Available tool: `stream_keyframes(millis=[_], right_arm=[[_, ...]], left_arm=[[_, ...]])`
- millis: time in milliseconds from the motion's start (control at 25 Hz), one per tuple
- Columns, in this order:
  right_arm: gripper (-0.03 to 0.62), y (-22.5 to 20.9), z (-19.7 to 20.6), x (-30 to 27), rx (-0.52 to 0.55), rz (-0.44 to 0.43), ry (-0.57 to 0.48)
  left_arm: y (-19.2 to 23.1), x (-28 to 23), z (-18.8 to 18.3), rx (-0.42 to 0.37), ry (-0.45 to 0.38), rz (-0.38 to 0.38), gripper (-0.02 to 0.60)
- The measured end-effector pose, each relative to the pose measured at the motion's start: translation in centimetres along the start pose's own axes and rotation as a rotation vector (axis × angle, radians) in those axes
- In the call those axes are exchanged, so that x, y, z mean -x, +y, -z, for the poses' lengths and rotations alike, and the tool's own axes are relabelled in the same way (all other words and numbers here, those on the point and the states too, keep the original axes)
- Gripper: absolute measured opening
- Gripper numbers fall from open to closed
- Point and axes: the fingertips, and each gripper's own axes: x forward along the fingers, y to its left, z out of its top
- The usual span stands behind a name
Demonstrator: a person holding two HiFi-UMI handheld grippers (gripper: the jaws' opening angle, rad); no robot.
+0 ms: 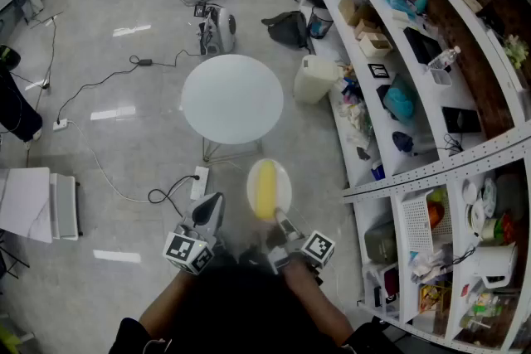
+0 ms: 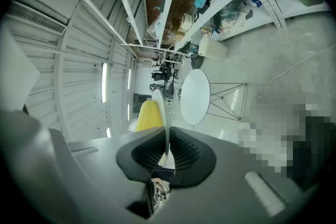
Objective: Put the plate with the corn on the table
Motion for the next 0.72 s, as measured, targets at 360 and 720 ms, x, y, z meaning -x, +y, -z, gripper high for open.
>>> stream_keyframes(millis=[360, 720], right_arm=[[0.031, 0.1, -1.0, -0.4, 0.006, -0.013, -0.003], [0.032, -0.7, -2.5, -0.1, 0.005, -0.021, 0.013]], left_arm=[[-0.2, -1.2, 0.1, 0.002, 0.003, 0.005, 0.005], [-1.4, -2.6, 0.5, -0.003, 0.012, 0.001, 0.005]])
